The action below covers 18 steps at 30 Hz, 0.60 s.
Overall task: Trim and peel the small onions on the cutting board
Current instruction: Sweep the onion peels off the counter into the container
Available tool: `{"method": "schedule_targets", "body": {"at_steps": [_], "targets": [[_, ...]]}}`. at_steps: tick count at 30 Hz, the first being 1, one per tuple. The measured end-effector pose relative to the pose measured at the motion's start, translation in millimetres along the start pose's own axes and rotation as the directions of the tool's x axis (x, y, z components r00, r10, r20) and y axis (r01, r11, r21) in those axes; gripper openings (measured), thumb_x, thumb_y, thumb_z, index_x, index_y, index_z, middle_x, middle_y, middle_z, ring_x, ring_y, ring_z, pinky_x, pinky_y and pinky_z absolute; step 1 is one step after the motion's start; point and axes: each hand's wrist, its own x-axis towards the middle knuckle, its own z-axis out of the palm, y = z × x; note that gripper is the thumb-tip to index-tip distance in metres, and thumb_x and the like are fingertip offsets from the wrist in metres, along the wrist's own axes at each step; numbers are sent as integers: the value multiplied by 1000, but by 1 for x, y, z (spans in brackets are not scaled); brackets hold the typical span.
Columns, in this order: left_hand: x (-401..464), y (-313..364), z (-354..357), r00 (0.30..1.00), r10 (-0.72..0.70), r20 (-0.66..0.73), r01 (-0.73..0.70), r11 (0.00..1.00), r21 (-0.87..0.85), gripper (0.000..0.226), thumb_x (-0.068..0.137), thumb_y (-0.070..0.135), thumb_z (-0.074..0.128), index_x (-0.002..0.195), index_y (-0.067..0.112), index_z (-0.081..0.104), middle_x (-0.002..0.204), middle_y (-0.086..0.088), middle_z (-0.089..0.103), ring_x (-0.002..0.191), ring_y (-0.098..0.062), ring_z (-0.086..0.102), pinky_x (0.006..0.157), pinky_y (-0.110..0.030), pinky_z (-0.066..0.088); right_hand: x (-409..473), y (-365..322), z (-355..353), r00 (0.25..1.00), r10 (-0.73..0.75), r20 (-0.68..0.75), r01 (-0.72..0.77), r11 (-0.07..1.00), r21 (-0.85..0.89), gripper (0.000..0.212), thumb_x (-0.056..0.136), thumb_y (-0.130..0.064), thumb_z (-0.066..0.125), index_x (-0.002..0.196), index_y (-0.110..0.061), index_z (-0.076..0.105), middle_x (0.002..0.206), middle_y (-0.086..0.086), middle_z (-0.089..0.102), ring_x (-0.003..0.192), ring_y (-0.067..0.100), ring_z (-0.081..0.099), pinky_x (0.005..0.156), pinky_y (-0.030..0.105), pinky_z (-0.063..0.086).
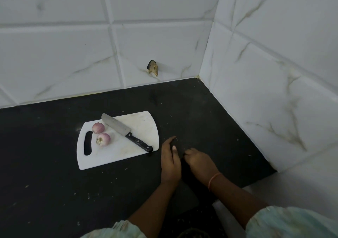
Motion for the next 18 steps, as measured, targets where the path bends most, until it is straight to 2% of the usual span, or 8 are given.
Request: {"method": "schedule_targets", "body": {"at_steps": [4,7,9,11,12,13,16,18], "targets": [[3,-2,0,998,-58,-12,57,996,-68,40,101,2,41,134,18,57,133,5,58,126,-1,51,109,-25,40,-13,-2,1,1000,21,9,-21,1000,12,17,92,-17,56,98,-6,67,105,11,63,98,25,59,77,36,50],[6,4,0,937,-349,-3,318,859,-401,38,101,-4,37,126,13,60,131,-9,62,128,-21,55,111,-32,41,-22,4,-7,962,272,-7,-256,914,314,16,88,-8,60,96,-8,74,102,9,69,95,22,64,81,25,48],[1,14,1,876,-480,57,417,692,-589,36,103,-2,33,126,8,58,136,-15,59,130,-25,54,111,-33,40,-33,3,-17,828,554,87,-429,526,735,14,80,2,70,90,-4,77,92,11,75,87,18,68,76,14,50],[-11,26,7,838,-526,142,483,595,-643,35,105,4,30,129,6,56,139,-16,56,128,-23,53,111,-34,38,-46,-9,-30,719,636,279,-312,-62,948,15,77,9,73,90,3,75,90,16,75,88,23,71,77,19,56],[-17,30,11,822,-539,185,513,558,-652,35,107,8,30,130,5,56,139,-16,56,128,-23,53,113,-35,38,-51,-15,-34,702,635,322,-233,-223,947,15,78,10,71,92,5,74,91,18,75,89,25,72,81,25,58],[-25,34,17,802,-550,235,547,516,-659,35,108,13,31,130,5,57,139,-16,56,129,-24,52,114,-37,37,-57,-19,-37,694,637,336,-199,-278,940,15,79,10,70,93,5,73,92,18,75,90,25,72,84,29,58],[-48,49,30,713,-558,424,663,339,-667,42,109,29,33,120,3,65,134,-19,61,130,-29,54,113,-39,39,-72,-34,-32,701,682,210,-188,-107,976,18,83,8,66,94,0,76,91,11,76,91,20,72,88,31,57],[-65,58,36,651,-533,541,727,231,-647,49,108,33,31,122,0,64,131,-21,63,129,-29,55,115,-40,37,-86,-37,-26,683,730,43,-230,159,960,24,85,8,61,97,-5,77,95,0,75,92,9,70,91,22,53]]}}
